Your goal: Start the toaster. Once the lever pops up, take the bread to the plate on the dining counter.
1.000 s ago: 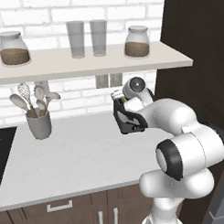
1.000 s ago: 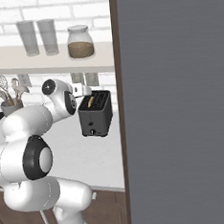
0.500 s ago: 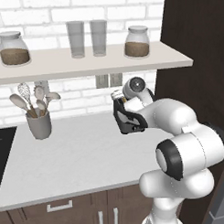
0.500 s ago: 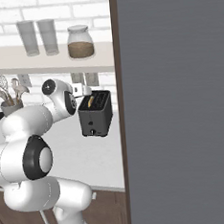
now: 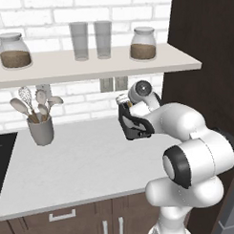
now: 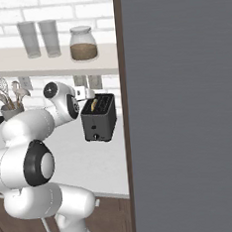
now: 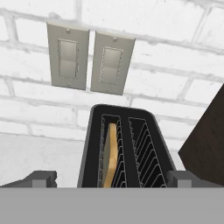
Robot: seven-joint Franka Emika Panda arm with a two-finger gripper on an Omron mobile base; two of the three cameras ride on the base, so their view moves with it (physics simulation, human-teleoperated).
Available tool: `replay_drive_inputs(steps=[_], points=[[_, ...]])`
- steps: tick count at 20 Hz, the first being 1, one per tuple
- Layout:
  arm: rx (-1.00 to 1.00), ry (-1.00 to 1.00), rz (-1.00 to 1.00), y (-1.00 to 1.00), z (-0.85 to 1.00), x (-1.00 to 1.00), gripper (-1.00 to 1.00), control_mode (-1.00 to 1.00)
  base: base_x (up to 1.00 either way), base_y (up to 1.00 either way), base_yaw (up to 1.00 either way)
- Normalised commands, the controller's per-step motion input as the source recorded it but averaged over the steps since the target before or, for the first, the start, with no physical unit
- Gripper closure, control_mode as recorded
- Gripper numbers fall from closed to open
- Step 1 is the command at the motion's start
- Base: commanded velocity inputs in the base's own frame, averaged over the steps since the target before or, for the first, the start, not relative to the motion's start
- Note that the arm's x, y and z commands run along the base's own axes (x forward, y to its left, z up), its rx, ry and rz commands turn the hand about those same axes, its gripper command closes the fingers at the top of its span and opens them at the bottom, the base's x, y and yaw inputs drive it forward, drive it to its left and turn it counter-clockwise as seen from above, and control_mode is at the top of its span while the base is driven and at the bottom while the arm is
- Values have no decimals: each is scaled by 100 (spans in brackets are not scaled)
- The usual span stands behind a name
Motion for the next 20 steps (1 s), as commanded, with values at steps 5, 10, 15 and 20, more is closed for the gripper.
replay_drive_inputs(steps=[5, 10, 15, 20], points=[[0, 0, 0, 0, 0, 0, -100, -100, 0, 0, 0], [0, 0, 0, 0, 0, 0, -100, -100, 0, 0, 0], [0, 0, 0, 0, 0, 0, -100, -100, 0, 0, 0], [0, 0, 0, 0, 0, 0, -100, -100, 0, 0, 0]])
